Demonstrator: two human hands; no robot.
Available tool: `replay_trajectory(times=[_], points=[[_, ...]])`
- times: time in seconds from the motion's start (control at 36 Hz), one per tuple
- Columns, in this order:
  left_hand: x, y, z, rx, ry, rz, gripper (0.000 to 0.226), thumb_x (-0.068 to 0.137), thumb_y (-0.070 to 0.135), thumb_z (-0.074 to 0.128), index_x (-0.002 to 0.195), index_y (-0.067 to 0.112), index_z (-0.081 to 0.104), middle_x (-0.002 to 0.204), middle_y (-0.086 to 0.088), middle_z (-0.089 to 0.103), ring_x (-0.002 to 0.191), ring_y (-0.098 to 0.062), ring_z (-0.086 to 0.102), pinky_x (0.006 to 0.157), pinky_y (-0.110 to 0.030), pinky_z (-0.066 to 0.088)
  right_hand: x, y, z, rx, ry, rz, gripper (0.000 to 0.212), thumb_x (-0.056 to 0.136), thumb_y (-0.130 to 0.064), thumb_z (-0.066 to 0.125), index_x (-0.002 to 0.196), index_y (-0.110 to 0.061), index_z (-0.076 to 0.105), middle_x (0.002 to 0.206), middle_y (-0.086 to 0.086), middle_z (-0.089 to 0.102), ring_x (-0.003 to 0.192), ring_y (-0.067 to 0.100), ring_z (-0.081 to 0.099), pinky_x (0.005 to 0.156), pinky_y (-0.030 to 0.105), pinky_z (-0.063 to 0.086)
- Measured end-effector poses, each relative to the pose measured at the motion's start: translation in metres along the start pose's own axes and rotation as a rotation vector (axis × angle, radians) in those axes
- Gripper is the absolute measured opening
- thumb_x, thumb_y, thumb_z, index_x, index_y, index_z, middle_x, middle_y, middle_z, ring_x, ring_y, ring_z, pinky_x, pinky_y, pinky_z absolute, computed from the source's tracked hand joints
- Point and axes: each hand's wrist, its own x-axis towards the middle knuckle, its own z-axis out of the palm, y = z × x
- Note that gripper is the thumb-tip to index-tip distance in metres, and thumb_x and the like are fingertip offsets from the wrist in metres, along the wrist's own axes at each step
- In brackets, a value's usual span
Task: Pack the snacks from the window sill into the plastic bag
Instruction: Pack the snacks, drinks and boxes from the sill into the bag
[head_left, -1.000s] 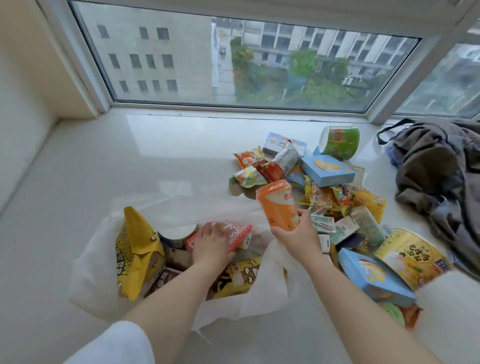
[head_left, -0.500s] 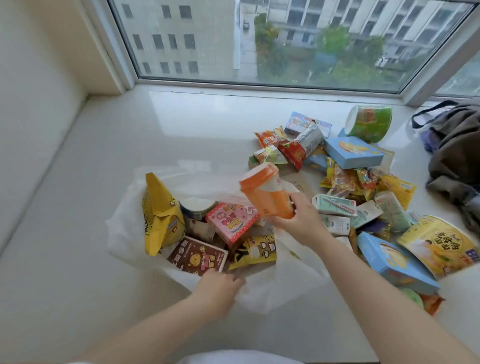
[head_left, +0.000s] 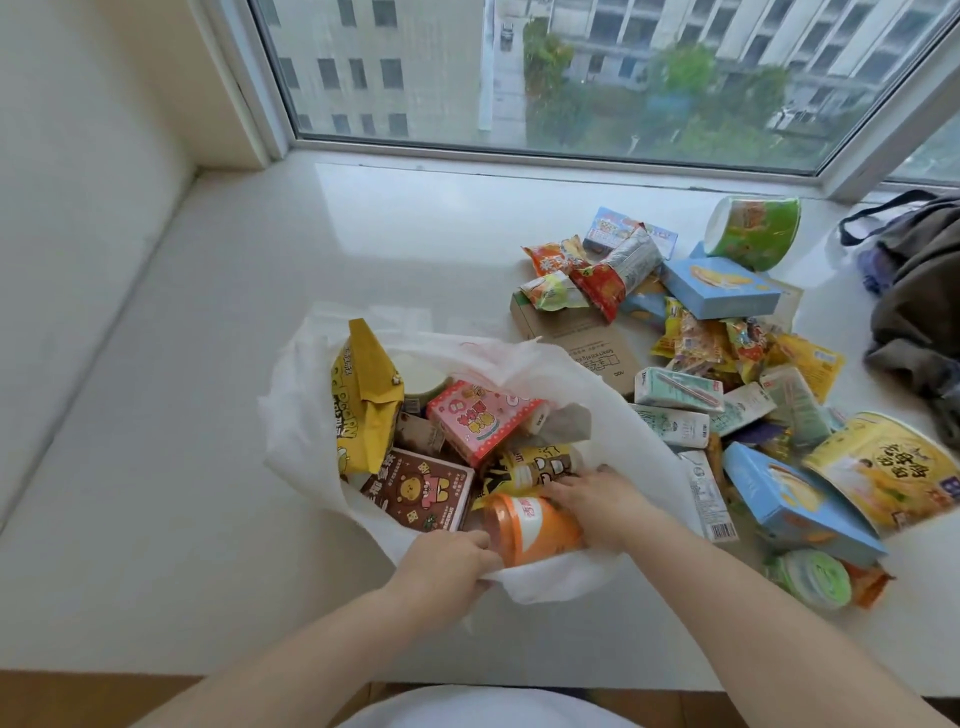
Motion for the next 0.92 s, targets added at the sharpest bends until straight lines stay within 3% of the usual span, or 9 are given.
replay_trajectory(times=[0.08,0.25,0.36,0.47,0.5,0.58,0.67,0.78,0.92], points=[[0.002,-0.004,0.005,-0.076,-0.007,-0.023,0.025,0.093,0.033,0.050,0.110,0.027,0.067,0.109,0.008,0.061,0.099,-0.018,0.059,0.081,-0.034,0.049,0.000,0.000,0.000,-0.127,0.047,-0.016,0.036,0.091,-0.022,0.049,0.127,-0.024,0.050,0.127,0.002,0.053,0.124,0.024,0.043,0.097,0.037,0.031],[0.005,-0.006,0.006,-0.110,-0.055,-0.123,0.027,0.095,0.034,0.048,0.112,0.023,0.066,0.112,0.006,0.061,0.099,-0.016,0.057,0.080,-0.029,0.048,-0.006,0.000,0.004,-0.153,-0.046,-0.012,0.034,0.094,-0.029,0.046,0.127,-0.030,0.054,0.127,0.002,0.052,0.125,0.023,0.037,0.105,0.037,0.025],[0.018,-0.002,-0.005,-0.096,-0.049,-0.168,0.032,0.095,0.043,0.045,0.113,0.023,0.063,0.110,0.005,0.059,0.095,-0.015,0.057,0.074,-0.028,0.047,-0.011,0.008,-0.001,-0.149,0.042,0.046,0.030,0.091,-0.019,0.046,0.117,-0.019,0.061,0.120,0.002,0.059,0.116,0.026,0.045,0.104,0.038,0.027],[0.039,0.010,-0.027,-0.098,0.036,-0.124,0.032,0.095,0.049,0.040,0.108,0.029,0.061,0.105,0.011,0.058,0.090,-0.011,0.056,0.072,-0.028,0.049,-0.018,0.026,-0.006,-0.179,0.207,0.113,0.030,0.060,-0.021,0.076,0.089,-0.015,0.071,0.082,0.003,0.068,0.086,0.026,0.060,0.090,0.040,0.046],[0.045,0.012,-0.034,-0.099,0.062,-0.116,0.031,0.096,0.048,0.040,0.108,0.029,0.061,0.104,0.011,0.058,0.089,-0.010,0.056,0.073,-0.029,0.051,-0.022,0.031,-0.007,-0.195,0.196,0.134,0.033,0.061,-0.021,0.075,0.093,-0.013,0.072,0.084,0.003,0.068,0.089,0.026,0.060,0.095,0.042,0.045],[0.065,0.019,-0.052,-0.110,0.141,-0.100,0.027,0.097,0.042,0.041,0.109,0.029,0.061,0.104,0.012,0.057,0.089,-0.009,0.053,0.075,-0.029,0.051,-0.032,0.052,0.004,-0.199,0.011,0.257,0.037,0.090,-0.018,0.047,0.126,-0.015,0.056,0.125,0.005,0.054,0.127,0.028,0.038,0.118,0.050,0.007],[0.087,0.031,-0.067,-0.093,0.206,-0.053,0.025,0.097,0.037,0.042,0.108,0.028,0.062,0.106,0.012,0.058,0.091,-0.010,0.054,0.074,-0.027,0.049,-0.045,0.074,0.015,-0.178,-0.080,0.297,0.038,0.093,-0.020,0.044,0.130,-0.019,0.054,0.133,0.003,0.050,0.132,0.025,0.033,0.118,0.049,0.004],[0.119,0.047,-0.083,-0.079,0.279,-0.011,0.023,0.096,0.034,0.045,0.104,0.026,0.064,0.099,0.011,0.061,0.088,-0.013,0.058,0.071,-0.030,0.050,-0.050,0.090,0.021,0.152,0.150,0.281,0.033,0.092,-0.023,0.045,0.121,-0.029,0.061,0.122,-0.006,0.059,0.121,0.018,0.045,0.115,0.037,0.018],[0.163,0.069,-0.100,-0.065,0.343,0.006,0.023,0.095,0.028,0.044,0.104,0.026,0.065,0.102,0.011,0.062,0.090,-0.014,0.058,0.074,-0.032,0.050,-0.046,0.103,0.017,0.801,0.633,0.574,0.019,0.085,-0.014,0.054,0.093,-0.017,0.070,0.093,0.001,0.069,0.088,0.018,0.056,0.082,0.030,0.044]])
